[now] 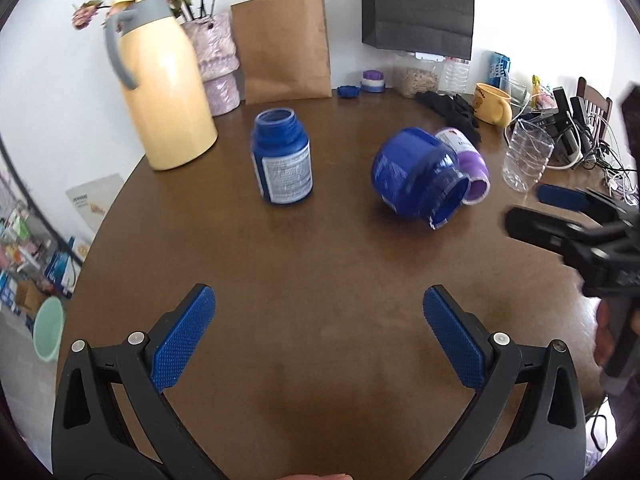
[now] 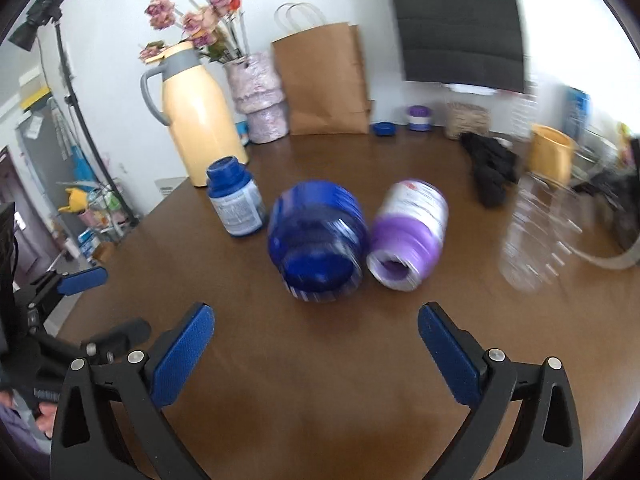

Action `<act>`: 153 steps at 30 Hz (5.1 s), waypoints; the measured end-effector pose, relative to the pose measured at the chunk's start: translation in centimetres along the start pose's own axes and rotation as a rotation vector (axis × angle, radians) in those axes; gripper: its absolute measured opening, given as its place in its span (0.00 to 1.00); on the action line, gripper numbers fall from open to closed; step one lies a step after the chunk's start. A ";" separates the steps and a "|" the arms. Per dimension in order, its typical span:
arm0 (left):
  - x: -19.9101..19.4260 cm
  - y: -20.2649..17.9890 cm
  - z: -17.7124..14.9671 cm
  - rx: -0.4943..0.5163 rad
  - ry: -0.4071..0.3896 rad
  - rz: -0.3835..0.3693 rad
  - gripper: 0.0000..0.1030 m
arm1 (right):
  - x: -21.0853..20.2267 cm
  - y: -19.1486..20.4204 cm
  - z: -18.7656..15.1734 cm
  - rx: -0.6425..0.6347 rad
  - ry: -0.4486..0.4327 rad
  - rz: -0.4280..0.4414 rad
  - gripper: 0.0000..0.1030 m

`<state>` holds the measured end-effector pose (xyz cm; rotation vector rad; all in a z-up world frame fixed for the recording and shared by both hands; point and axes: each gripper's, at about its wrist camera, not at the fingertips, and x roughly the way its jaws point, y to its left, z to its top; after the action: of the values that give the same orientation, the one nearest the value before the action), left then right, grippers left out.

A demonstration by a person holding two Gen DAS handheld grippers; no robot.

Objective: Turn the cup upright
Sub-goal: 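Reach the right tool to the blue jar's open neck and grasp it, then grasp the jar body with the left tool while the right tool releases the neck, then rotate the held blue jar with the left tool until its opening faces up, then grasp the upright jar with the right tool while the left tool releases it, then lower the upright jar onto the table and open the right tool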

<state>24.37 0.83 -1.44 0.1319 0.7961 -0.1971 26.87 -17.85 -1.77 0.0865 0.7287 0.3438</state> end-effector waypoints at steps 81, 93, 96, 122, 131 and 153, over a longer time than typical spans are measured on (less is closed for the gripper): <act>4.2 -14.3 -0.4 0.877 0.116 -0.165 1.00 | -3.1 -7.8 -9.3 0.158 0.094 0.255 0.66; 5.4 -11.3 0.4 0.508 0.176 -0.251 0.91 | -2.5 -8.5 -9.0 0.214 0.100 0.264 0.66; 3.9 -10.5 -0.8 0.373 0.148 -0.271 0.91 | -2.8 -8.7 -8.6 0.276 0.084 0.333 0.66; -2.2 -8.7 -3.4 0.236 -0.127 -0.431 0.91 | 2.6 -5.2 -8.9 0.689 0.277 0.908 0.93; -0.9 -9.2 -3.1 0.272 -0.062 -0.406 0.92 | 0.3 -3.5 -6.9 0.412 0.213 0.618 0.89; 2.6 -6.4 -4.1 0.165 0.059 -0.275 0.94 | 1.4 1.6 -3.3 -0.161 0.084 0.058 0.90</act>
<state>21.85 -4.97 -6.43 0.1842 0.8556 -0.5211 25.17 -15.97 -4.83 -0.0595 0.7797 0.4627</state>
